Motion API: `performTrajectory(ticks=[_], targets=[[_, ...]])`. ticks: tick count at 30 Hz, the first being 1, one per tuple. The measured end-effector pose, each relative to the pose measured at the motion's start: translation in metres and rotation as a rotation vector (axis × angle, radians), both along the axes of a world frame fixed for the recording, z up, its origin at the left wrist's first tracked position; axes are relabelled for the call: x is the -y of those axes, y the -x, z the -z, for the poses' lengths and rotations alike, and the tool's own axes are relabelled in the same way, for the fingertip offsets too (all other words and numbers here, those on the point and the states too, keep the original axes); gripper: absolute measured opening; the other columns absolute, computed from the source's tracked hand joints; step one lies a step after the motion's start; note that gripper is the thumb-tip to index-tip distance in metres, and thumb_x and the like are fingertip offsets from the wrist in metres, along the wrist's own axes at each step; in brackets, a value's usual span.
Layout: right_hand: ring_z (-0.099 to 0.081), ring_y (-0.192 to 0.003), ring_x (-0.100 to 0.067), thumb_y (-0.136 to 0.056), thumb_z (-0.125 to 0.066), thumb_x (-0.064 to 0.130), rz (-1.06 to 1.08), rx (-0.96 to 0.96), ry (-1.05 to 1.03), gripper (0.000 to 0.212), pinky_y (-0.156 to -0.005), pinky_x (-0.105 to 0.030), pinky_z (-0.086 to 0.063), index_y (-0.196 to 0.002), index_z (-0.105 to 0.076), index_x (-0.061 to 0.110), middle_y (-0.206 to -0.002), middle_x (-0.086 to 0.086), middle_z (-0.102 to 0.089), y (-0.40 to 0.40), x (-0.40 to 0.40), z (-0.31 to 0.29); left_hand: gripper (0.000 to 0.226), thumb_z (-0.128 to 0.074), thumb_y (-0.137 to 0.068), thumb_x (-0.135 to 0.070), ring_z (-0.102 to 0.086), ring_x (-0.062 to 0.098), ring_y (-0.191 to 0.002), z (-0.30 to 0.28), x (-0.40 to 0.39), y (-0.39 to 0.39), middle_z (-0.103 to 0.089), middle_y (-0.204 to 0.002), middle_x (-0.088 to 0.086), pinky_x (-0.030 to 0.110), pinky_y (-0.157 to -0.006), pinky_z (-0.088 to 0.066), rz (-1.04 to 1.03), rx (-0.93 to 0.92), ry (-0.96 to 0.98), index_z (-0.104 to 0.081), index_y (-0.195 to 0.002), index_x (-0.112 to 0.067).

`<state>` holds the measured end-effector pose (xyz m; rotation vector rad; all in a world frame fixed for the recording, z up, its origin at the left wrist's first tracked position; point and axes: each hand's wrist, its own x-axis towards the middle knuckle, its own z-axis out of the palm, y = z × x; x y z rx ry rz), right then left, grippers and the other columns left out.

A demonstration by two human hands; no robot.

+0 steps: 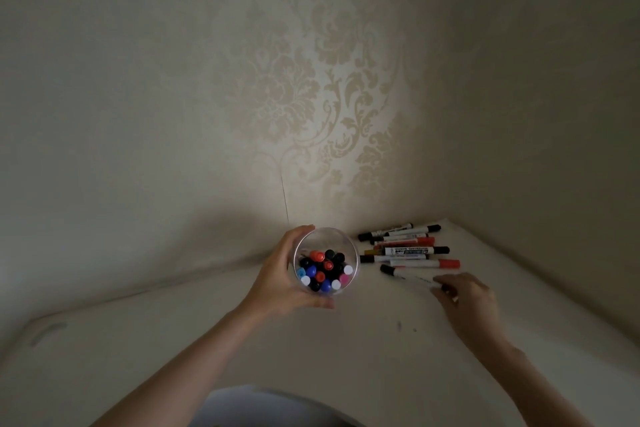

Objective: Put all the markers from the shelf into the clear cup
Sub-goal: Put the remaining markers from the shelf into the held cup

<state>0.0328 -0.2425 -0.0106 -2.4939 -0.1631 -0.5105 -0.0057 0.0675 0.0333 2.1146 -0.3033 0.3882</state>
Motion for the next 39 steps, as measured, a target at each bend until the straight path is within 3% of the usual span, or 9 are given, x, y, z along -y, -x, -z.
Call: performTrajectory(ticks=[4, 8, 13, 19, 23, 27, 32, 35, 39], targets=[[-0.063, -0.067, -0.003, -0.08, -0.072, 0.012, -0.112, 0.477, -0.228, 0.016, -0.067, -0.014, -0.051, -0.096, -0.072, 0.015, -0.087, 0.004, -0.064, 0.063, -0.019, -0.068, 0.113, -0.101, -0.039, -0.037, -0.053, 0.003, -0.127, 0.002, -0.002, -0.003, -0.05, -0.136, -0.025, 0.042, -0.104, -0.054, -0.022, 0.015, -0.002, -0.042, -0.136, -0.048], [-0.063, -0.072, -0.003, -0.084, -0.072, 0.017, -0.246, 0.647, -0.319, 0.01, -0.07, -0.013, -0.048, -0.093, -0.073, 0.015, -0.088, 0.005, -0.064, 0.108, -0.043, -0.114, 0.112, -0.099, -0.041, -0.035, -0.053, 0.003, -0.127, 0.004, -0.002, -0.003, -0.049, -0.137, -0.024, 0.043, -0.104, -0.053, -0.019, 0.025, -0.017, -0.042, -0.137, -0.045], [-0.059, -0.072, -0.007, -0.08, -0.072, 0.01, -0.279, 0.631, -0.244, 0.015, -0.073, -0.006, -0.043, -0.096, -0.073, 0.009, -0.088, -0.002, -0.063, 0.08, -0.083, -0.101, 0.112, -0.1, -0.039, -0.042, -0.056, 0.014, -0.128, 0.004, 0.0, -0.003, -0.052, -0.137, -0.02, 0.047, -0.103, -0.054, -0.026, 0.051, -0.033, -0.042, -0.135, -0.05], [-0.064, -0.084, -0.016, -0.078, -0.074, 0.021, -0.355, 0.362, -0.076, 0.035, -0.066, -0.029, -0.057, -0.113, -0.066, 0.018, -0.111, -0.001, -0.061, 0.041, -0.12, -0.071, 0.112, -0.103, -0.041, -0.028, -0.062, 0.011, -0.122, 0.005, 0.0, -0.002, -0.057, -0.13, -0.025, 0.044, -0.099, -0.057, -0.026, 0.091, -0.023, -0.045, -0.136, -0.035], [-0.063, -0.087, -0.014, -0.077, -0.071, 0.023, -0.408, 0.415, -0.111, 0.027, -0.068, -0.029, -0.056, -0.104, -0.069, 0.02, -0.107, 0.002, -0.064, 0.048, -0.133, -0.071, 0.11, -0.102, -0.043, -0.019, -0.064, 0.005, -0.118, 0.003, 0.001, -0.003, -0.06, -0.126, -0.027, 0.029, -0.096, -0.056, 0.007, 0.066, 0.004, -0.044, -0.135, -0.036], [-0.063, -0.08, -0.019, -0.078, -0.06, 0.013, -0.447, 0.373, -0.005, 0.018, -0.062, -0.035, -0.055, -0.093, -0.071, 0.016, -0.094, -0.001, -0.065, 0.036, -0.153, -0.069, 0.11, -0.097, -0.039, -0.033, -0.063, -0.002, -0.117, 0.001, 0.004, -0.001, -0.06, -0.125, -0.032, 0.02, -0.096, -0.052, 0.034, 0.031, 0.005, -0.042, -0.134, -0.039], [-0.065, -0.076, -0.022, -0.075, -0.057, 0.008, -0.443, 0.364, -0.04, 0.02, -0.06, -0.036, -0.056, -0.088, -0.071, 0.012, -0.089, -0.005, -0.069, 0.029, -0.152, -0.063, 0.115, -0.103, -0.039, -0.023, -0.061, 0.001, -0.121, 0.002, -0.001, 0.0, -0.057, -0.128, -0.03, 0.035, -0.102, -0.055, -0.006, 0.036, 0.01, -0.043, -0.137, -0.035], [-0.062, -0.067, -0.018, -0.08, -0.057, 0.013, -0.406, 0.426, -0.075, 0.013, -0.055, -0.034, -0.054, -0.083, -0.07, 0.014, -0.081, -0.003, -0.068, 0.032, -0.148, -0.065, 0.116, -0.103, -0.038, -0.033, -0.062, 0.01, -0.122, 0.002, -0.005, -0.001, -0.057, -0.129, -0.025, 0.044, -0.1, -0.056, -0.015, 0.032, 0.02, -0.042, -0.137, -0.038], [-0.062, -0.07, -0.018, -0.082, -0.065, 0.015, -0.237, 0.478, -0.157, 0.005, -0.059, -0.033, -0.053, -0.083, -0.07, 0.015, -0.08, 0.0, -0.068, 0.026, -0.105, -0.064, 0.114, -0.102, -0.039, -0.03, -0.061, 0.009, -0.122, 0.003, -0.008, 0.0, -0.057, -0.128, -0.024, 0.042, -0.098, -0.058, -0.013, 0.03, 0.052, -0.043, -0.137, -0.035]])
